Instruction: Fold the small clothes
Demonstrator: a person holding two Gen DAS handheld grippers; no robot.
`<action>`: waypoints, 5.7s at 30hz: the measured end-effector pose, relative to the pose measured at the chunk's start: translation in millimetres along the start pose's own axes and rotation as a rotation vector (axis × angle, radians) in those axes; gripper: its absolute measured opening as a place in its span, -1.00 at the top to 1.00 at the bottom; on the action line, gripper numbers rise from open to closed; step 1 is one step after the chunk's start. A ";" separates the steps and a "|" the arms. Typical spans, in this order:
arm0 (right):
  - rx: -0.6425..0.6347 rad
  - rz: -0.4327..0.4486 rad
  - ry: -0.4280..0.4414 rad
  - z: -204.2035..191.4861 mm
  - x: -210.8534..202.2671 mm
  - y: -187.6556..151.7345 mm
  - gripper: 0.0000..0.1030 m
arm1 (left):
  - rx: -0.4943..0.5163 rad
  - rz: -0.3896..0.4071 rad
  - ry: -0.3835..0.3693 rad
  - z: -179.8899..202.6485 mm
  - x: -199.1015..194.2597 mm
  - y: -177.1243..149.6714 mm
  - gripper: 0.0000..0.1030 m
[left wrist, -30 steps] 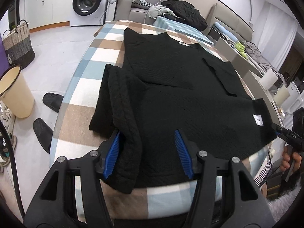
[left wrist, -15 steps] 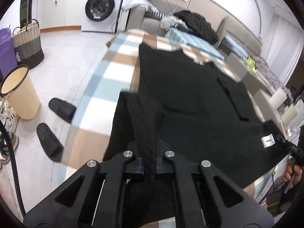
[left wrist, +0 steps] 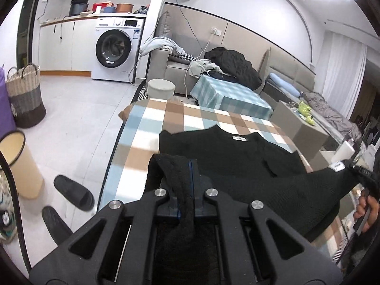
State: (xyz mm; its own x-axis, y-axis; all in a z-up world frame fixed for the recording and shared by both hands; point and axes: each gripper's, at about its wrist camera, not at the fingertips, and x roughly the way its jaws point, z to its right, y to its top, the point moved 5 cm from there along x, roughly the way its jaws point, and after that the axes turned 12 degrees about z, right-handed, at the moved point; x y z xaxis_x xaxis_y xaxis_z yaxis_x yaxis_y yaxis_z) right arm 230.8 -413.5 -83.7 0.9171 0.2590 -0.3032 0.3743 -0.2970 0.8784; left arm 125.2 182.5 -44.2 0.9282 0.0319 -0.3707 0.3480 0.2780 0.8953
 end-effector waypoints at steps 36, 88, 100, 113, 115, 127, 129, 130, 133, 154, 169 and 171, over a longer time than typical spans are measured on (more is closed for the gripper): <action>-0.096 -0.398 -0.111 28.2 43.8 -125.3 0.32 | 0.035 -0.336 0.032 -10.1 48.7 -131.1 0.56; 0.104 -0.270 -0.048 22.1 0.3 -103.3 0.83 | -0.138 -0.225 0.083 -40.8 -5.9 -101.7 0.85; 0.166 -0.114 -0.053 6.4 47.4 -18.2 0.85 | -0.066 -0.090 0.045 -30.2 40.5 -11.5 0.85; 0.322 -0.166 -0.161 36.6 153.1 3.6 0.16 | -0.143 -0.225 0.090 -48.8 160.7 -1.7 0.65; 0.319 -0.167 -0.167 39.7 149.1 2.9 0.16 | -0.148 -0.219 0.112 -55.4 161.7 -6.8 0.03; 0.270 -0.204 -0.190 44.8 135.8 -13.2 0.14 | -0.143 -0.198 0.135 -73.3 149.3 -17.6 -0.17; 0.261 -0.216 -0.194 44.7 136.0 -16.0 0.14 | -0.129 -0.198 0.143 -72.4 146.4 -19.7 -0.17; 0.255 -0.219 -0.197 44.4 136.1 -17.2 0.14 | -0.125 -0.204 0.149 -72.8 146.3 -22.1 -0.18; 0.242 -0.243 -0.201 43.9 137.5 -22.8 0.08 | -0.110 -0.222 0.145 -69.7 145.0 -27.5 -0.21; 0.192 -0.302 -0.182 35.7 125.8 -47.0 -0.01 | 0.016 -0.305 0.089 -38.9 151.2 -45.8 -0.32; 0.110 -0.327 -0.282 42.0 174.4 -51.2 -0.04 | -0.037 -0.312 0.085 -53.4 190.1 -50.7 0.73; 0.058 -0.335 -0.306 39.3 182.3 -53.8 -0.04 | -0.052 -0.310 0.083 -54.4 189.2 -50.2 0.73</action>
State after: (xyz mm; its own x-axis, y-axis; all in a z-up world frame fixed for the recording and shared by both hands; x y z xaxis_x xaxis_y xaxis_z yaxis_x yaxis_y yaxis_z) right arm 383.2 -386.4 -200.7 0.7395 0.0685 -0.6697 0.6560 -0.2965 0.6941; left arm 276.2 226.8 -172.7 0.7644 0.0155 -0.6446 0.6033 0.3354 0.7235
